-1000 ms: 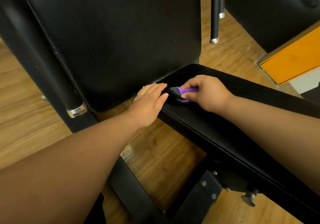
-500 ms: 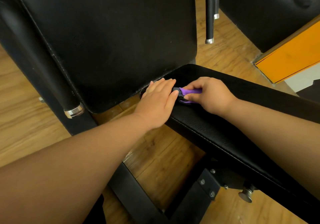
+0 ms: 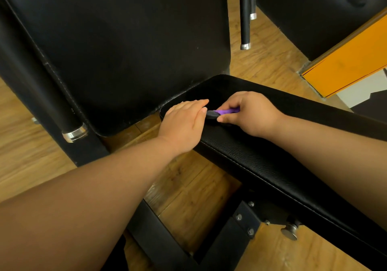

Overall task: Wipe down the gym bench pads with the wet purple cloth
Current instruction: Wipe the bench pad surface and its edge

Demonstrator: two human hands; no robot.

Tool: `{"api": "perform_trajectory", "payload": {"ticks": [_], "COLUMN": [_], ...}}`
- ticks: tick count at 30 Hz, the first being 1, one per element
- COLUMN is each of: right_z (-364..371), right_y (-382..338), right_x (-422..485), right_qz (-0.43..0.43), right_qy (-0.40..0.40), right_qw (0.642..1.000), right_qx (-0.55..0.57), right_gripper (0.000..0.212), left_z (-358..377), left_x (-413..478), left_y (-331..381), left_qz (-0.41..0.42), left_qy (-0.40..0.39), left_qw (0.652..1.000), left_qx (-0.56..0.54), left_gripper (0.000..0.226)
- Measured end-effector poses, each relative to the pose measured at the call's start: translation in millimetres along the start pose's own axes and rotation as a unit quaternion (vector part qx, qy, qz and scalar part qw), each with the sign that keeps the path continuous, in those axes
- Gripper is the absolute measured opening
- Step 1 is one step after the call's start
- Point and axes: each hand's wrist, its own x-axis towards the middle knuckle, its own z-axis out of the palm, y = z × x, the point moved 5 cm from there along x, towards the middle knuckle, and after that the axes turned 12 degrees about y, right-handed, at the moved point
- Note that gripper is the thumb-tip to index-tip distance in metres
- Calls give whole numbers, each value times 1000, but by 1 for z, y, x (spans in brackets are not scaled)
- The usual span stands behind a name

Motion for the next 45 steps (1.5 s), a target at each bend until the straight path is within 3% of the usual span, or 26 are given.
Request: {"api": "perform_trajectory", "payload": {"ticks": [7,17,24,33,38,45], "right_z": [4,-6,1,-11,-3,-21], "right_y": [2,14,11,15,15,30], "right_x": [12,-12,8,-16,4,-31], "right_qz": [5,-50,-27,-82,-53,-75], "right_qy": [16,-20,41,-8,15,-18], "right_qw": [999,998,999,997,998,997], "right_qx": [31,17,-20,-5,8,31], "right_gripper": [12,29,19,12,11,10], "left_z": [0,0,1,-1,3,3], "left_x": [-1,-1,-1,-12,-13,-12], "left_y": [2,3,4,12,9,10], "left_qz": [-3,-5,-9,48,52,74], "left_qy": [2,-1,-6,-26,-24,-24], "left_qw": [1000,1000,1000,998,998,997], "left_qx": [7,14,9,3,31,27], "left_gripper": [44,44,44,44,46,53]}}
